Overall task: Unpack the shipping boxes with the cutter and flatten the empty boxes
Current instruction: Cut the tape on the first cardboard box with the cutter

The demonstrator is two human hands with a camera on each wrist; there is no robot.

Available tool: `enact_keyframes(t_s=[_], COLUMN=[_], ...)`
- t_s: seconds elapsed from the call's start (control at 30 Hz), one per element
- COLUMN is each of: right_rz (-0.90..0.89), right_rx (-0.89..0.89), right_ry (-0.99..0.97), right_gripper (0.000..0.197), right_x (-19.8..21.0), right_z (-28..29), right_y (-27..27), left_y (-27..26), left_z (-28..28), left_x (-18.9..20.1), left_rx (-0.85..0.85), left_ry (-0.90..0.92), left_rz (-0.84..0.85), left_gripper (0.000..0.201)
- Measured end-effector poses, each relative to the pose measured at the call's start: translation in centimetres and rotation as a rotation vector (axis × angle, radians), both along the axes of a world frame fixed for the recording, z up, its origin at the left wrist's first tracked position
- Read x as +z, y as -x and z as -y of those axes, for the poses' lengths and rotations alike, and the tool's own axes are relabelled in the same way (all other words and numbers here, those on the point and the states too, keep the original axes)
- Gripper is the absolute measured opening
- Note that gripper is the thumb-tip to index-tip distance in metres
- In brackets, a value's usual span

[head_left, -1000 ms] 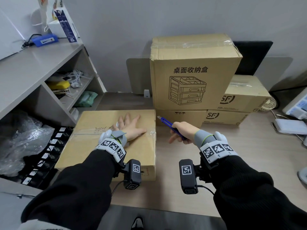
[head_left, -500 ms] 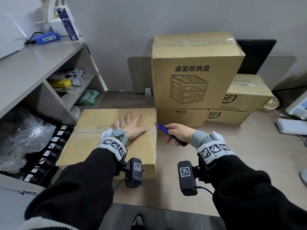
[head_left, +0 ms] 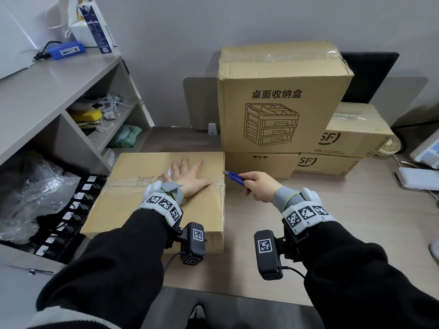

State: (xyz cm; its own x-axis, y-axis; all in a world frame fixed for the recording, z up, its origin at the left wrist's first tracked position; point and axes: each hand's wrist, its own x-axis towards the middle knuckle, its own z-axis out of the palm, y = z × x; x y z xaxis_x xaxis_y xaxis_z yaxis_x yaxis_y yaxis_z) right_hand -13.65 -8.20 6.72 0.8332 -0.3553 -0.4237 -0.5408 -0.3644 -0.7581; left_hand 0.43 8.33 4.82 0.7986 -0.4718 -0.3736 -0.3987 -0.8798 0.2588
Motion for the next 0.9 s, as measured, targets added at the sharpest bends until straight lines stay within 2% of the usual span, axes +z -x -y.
enact_keyframes(t_s=[0.27,0.9], right_rz=[-0.062,-0.078], right_rx=[-0.001,0.045], right_ry=[-0.054,-0.163], right_gripper=[0.049,0.046], right_x=[-0.2,0.6], right_z=[-0.4,-0.8], right_y=[0.3,2.1], left_y=[-0.1,0.1], left_z=[0.0,0.1], left_x=[0.0,0.6], left_rx=[-0.008,-0.022], left_ry=[-0.001,-0.071], left_rz=[-0.003,-0.018], left_gripper=[0.077,0.078])
